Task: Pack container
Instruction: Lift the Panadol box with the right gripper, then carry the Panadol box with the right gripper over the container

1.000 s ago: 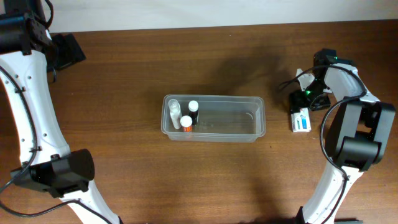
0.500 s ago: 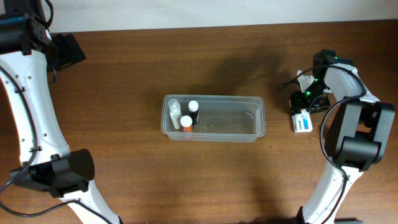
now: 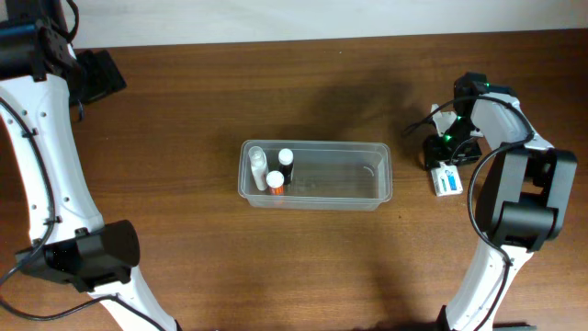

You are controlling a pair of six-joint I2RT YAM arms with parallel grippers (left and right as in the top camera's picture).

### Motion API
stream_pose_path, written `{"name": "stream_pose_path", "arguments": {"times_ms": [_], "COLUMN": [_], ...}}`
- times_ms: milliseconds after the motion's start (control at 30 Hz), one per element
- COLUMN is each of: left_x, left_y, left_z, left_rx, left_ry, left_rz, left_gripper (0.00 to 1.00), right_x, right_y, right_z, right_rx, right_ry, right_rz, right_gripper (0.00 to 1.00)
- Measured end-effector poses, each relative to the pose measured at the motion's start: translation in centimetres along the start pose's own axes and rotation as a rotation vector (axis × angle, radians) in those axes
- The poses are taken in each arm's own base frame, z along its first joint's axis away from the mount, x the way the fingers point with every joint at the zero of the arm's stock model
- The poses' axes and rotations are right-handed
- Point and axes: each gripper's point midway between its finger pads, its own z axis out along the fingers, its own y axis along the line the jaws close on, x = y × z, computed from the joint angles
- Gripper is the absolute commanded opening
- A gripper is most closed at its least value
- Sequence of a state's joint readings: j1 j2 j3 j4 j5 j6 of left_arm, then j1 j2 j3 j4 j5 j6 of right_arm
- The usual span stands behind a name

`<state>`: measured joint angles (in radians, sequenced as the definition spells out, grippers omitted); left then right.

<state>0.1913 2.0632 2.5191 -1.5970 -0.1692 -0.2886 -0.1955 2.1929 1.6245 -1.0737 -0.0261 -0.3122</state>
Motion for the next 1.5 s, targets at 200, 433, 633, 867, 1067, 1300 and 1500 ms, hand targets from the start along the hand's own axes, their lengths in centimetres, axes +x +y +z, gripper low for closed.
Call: {"name": "stream_pose_path", "arguments": {"times_ms": [200,433,633,867,1067,1300,1500], "left_x": [0.0,0.0,0.0,0.0,0.0,0.0,0.0], "left_y": [0.0,0.0,0.0,0.0,0.0,0.0,0.0], "left_z": [0.0,0.0,0.0,0.0,0.0,0.0,0.0], "left_rx": [0.0,0.0,0.0,0.0,0.0,0.0,0.0], "left_ry": [0.0,0.0,0.0,0.0,0.0,0.0,0.0], "left_rz": [0.0,0.0,0.0,0.0,0.0,0.0,0.0], "left_gripper": [1.0,0.99,0.99,0.99,0.99,0.99,1.0], "right_x": [0.4,0.5,0.9,0.3,-2.6,-4.3,-5.0], "right_y": [0.2,0.2,0.3,0.2,0.3,4.9,12.5], "right_z": [0.0,0.1,0.0,-2.2,-8.6,-16.3,-20.2], "right_rx": [-0.007,-0.007,-0.013,-0.022,-0.019,-0.032,-0.075], "right_ry": [0.018,0.021,0.039,0.062,-0.048,-0.158,-0.252], "right_rz": [0.002,0.002,0.003,0.004,-0.011,-0.186,-0.453], "right_gripper": [0.48,0.48,0.38,0.37,0.36,0.37,0.36]}}
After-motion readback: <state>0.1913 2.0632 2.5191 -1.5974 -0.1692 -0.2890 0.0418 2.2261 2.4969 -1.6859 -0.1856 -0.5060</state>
